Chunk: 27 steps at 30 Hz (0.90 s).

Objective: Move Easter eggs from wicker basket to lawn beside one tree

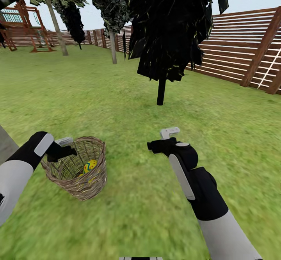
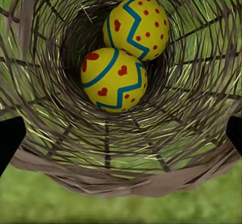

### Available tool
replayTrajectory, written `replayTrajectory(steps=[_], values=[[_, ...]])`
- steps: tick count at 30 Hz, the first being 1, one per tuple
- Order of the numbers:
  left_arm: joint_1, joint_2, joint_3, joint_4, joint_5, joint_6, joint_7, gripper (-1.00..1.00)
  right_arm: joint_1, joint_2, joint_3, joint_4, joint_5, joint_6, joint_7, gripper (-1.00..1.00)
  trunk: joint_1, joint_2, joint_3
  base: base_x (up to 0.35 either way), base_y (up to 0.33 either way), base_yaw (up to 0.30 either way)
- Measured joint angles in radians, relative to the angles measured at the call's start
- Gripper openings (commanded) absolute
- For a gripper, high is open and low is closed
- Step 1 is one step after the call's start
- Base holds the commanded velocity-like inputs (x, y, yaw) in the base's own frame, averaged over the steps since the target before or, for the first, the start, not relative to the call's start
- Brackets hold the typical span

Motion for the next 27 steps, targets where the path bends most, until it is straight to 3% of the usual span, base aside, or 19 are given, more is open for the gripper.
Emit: replayTrajectory(steps=[3, 9, 21, 27], values=[[0.000, -0.001, 0.000, 0.001, 0.000, 0.000, 0.000, 1.00, -0.073, 0.008, 0.000, 0.000, 0.001, 0.000, 0.000, 1.00, 0.001, -0.001, -0.012, 0.000, 0.000, 0.000], [0.000, -0.003, 0.000, 0.002, 0.000, 0.000, 0.001, 1.00, -0.132, 0.014, 0.001, 0.000, 0.000, 0.000, 0.001, 1.00, 0.004, -0.002, -0.035, 0.000, 0.000, 0.000], [-0.003, -0.003, -0.001, 0.000, -0.001, 0.000, 0.001, 1.00, -0.140, 0.013, 0.002, 0.000, -0.002, 0.000, 0.002, 1.00, 0.009, -0.005, -0.081, 0.000, 0.000, 0.000], [-0.031, -0.001, -0.002, -0.001, -0.002, 0.000, 0.001, 1.00, -0.139, 0.010, 0.001, 0.000, -0.001, 0.000, 0.004, 1.00, 0.009, -0.005, -0.081, 0.000, 0.000, 0.000]])
